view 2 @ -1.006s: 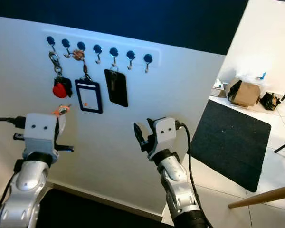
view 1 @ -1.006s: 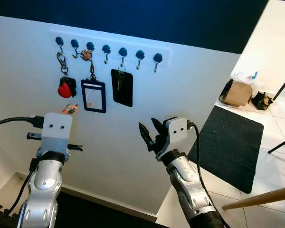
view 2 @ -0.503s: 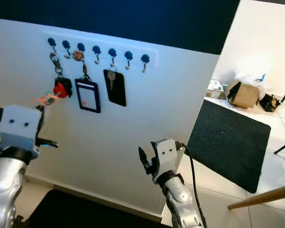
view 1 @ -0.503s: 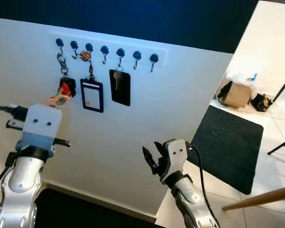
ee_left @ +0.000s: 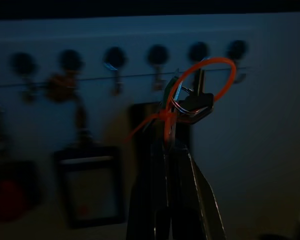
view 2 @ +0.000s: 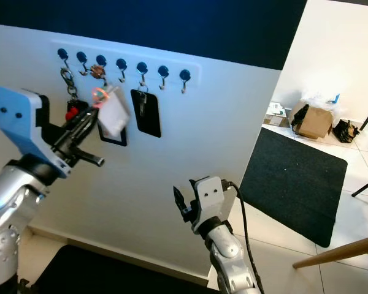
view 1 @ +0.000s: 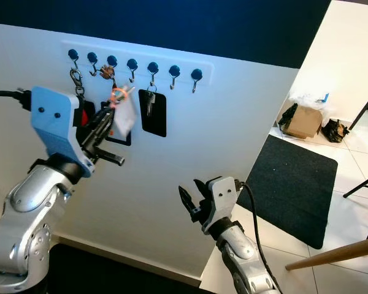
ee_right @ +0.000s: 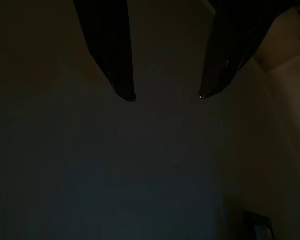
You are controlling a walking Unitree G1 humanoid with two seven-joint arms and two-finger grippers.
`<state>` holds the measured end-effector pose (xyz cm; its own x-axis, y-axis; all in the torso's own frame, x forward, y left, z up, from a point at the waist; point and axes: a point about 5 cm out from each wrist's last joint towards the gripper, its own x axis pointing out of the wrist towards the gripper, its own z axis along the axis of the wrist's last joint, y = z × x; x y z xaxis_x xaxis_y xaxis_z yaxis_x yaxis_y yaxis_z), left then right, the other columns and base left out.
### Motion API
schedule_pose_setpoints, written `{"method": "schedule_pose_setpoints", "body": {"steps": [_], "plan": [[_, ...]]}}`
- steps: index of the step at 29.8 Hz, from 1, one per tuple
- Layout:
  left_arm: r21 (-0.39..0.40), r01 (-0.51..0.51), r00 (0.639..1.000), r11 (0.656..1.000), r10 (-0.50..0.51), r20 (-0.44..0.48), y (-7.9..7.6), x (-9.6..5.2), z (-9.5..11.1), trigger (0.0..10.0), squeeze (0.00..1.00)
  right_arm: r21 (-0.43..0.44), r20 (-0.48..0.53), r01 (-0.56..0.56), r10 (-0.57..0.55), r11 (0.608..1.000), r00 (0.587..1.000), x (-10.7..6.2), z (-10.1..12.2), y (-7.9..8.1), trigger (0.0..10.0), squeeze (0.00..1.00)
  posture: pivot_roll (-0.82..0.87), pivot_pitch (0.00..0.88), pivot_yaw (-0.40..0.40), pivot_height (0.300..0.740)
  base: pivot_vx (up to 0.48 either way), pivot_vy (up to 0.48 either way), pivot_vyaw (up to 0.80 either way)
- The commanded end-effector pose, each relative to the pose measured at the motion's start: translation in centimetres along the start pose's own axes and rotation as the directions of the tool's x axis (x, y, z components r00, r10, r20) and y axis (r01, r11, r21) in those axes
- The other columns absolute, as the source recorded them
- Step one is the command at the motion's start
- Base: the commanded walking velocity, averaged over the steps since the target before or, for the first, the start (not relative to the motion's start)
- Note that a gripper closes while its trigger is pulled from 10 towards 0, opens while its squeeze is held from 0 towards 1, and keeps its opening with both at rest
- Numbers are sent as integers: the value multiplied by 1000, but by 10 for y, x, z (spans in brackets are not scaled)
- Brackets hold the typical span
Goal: Hang keys on a hook
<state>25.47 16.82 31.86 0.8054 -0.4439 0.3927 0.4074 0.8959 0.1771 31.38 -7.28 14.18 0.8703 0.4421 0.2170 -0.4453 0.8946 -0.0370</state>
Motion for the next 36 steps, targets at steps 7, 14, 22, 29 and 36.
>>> {"method": "schedule_pose_setpoints", "body": {"steps": [7, 14, 22, 29, 36], "plan": [[-34, 185, 979, 982, -187, -76, -3, 17, 0, 10000, 0, -3, -3, 7, -7, 1000, 1000, -3, -3, 1, 10000, 0, 214, 171, -45, 740, 0, 0, 0], [131, 336, 920, 933, -295, -258, 16, 17, 1, 10000, 0, -2, 1, 13, -13, 1000, 1000, -3, -2, 1, 10000, 0, 214, 177, -33, 740, 0, 0, 0], [246, 465, 844, 850, -342, -413, 40, 11, 17, 10000, 0, 0, -4, 27, -27, 1000, 1000, -5, -3, -1, 10000, 0, 237, 187, -24, 740, 0, 0, 0], [310, 494, 801, 812, -286, -526, 65, 19, 23, 10000, 0, 11, -1, 24, -24, 1000, 1000, -1, -3, 3, 10000, 0, 255, 191, -15, 740, 0, 0, 0], [279, 431, 816, 858, -239, -527, 83, 29, 25, 10000, 0, 16, 1, 28, -28, 999, 1000, -1, -4, 4, 10000, 0, 254, 192, -7, 740, 0, 0, 0]]}}
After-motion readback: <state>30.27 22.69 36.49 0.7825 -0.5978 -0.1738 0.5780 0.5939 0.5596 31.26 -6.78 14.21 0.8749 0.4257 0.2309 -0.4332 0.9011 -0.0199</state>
